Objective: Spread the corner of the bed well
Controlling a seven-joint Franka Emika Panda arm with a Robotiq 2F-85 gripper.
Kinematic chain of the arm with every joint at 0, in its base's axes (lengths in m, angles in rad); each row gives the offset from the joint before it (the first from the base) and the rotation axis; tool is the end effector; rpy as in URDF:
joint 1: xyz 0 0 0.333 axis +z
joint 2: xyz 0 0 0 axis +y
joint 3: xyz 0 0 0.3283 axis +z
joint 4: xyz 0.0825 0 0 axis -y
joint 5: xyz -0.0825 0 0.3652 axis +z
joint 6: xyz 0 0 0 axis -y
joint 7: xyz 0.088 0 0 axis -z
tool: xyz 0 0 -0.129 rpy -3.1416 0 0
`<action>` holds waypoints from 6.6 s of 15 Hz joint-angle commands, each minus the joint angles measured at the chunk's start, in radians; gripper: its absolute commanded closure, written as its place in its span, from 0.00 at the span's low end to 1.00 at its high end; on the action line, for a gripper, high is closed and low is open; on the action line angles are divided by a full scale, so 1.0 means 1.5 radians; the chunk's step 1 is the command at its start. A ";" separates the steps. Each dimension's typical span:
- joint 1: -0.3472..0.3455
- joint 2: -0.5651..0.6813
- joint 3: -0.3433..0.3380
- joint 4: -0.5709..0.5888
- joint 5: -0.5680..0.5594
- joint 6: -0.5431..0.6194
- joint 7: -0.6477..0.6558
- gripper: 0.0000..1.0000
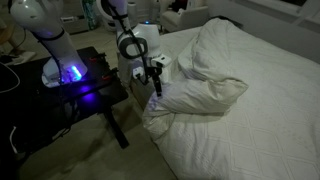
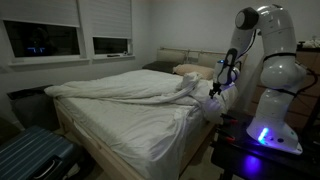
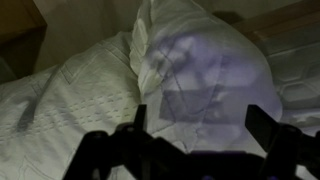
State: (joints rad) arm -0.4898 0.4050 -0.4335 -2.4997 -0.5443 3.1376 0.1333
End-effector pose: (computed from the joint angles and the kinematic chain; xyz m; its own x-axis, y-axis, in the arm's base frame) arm 0.3156 -0.3619 0.1693 0.8930 -0.4159 0.1720 -0.4482 -0.8560 0.2577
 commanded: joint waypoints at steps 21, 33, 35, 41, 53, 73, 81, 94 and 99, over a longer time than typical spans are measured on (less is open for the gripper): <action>-0.023 0.173 0.038 0.052 0.317 0.145 -0.129 0.78; 0.234 -0.138 -0.268 0.006 0.306 -0.108 -0.043 0.99; 0.308 -0.156 -0.347 0.034 0.276 -0.083 0.011 0.99; 0.482 -0.145 -0.519 0.180 0.221 -0.070 0.169 0.99; 0.402 -0.021 -0.434 0.542 0.399 -0.095 0.263 0.99; 0.078 0.245 -0.255 1.075 0.439 -0.383 0.491 0.27; 0.170 0.085 -0.134 0.953 0.480 -0.497 0.245 0.00; 0.365 -0.232 -0.145 0.509 0.272 -0.720 0.111 0.00; 0.263 -0.339 0.001 0.337 0.169 -0.734 0.147 0.00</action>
State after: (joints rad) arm -0.0207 0.0205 -0.5391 -1.8325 -0.2303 2.0365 0.3263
